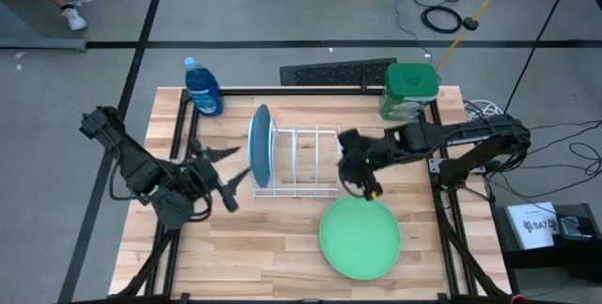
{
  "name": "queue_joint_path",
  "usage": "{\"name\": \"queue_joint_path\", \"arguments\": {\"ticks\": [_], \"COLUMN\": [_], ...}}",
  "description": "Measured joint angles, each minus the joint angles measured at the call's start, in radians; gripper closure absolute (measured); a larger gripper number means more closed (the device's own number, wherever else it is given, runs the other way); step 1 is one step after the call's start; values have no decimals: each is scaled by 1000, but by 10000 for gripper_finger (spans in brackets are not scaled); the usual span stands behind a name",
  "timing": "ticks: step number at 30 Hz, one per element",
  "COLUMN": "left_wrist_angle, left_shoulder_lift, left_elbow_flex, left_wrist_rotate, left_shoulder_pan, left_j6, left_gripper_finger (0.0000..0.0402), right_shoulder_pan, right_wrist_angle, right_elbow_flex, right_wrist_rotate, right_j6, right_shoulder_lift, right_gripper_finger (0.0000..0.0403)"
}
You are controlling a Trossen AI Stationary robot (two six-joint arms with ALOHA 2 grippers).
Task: Sort dishes
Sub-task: Put the light green plate in the dish rack
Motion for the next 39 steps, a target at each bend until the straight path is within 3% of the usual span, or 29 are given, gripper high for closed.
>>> {"name": "queue_joint_path", "arguments": {"ticks": [6, 11, 23, 34, 39], "left_wrist_angle": [391, 540, 605, 595, 594], "left_shoulder_lift": [84, 139, 161, 164, 164], "left_elbow_flex": [0, 0, 0, 0, 0], "left_wrist_rotate": [137, 207, 218, 218, 217], "left_shoulder_pan": [32, 33, 19, 18, 19], "left_j6": [323, 433, 428, 402, 402], "left_gripper_finger": [149, 149, 149, 149, 149], "right_shoulder_pan": [95, 156, 105, 81, 80], "right_wrist_angle": [24, 175, 270, 321, 326], "right_elbow_flex": [-147, -300, -486, -530, -531], "right_wrist_rotate": [-2, 2, 28, 3, 3], "right_j6": [147, 226, 337, 390, 391], "right_shoulder_lift": [0, 0, 0, 0, 19], "right_gripper_finger": [206, 206, 206, 208, 231]}}
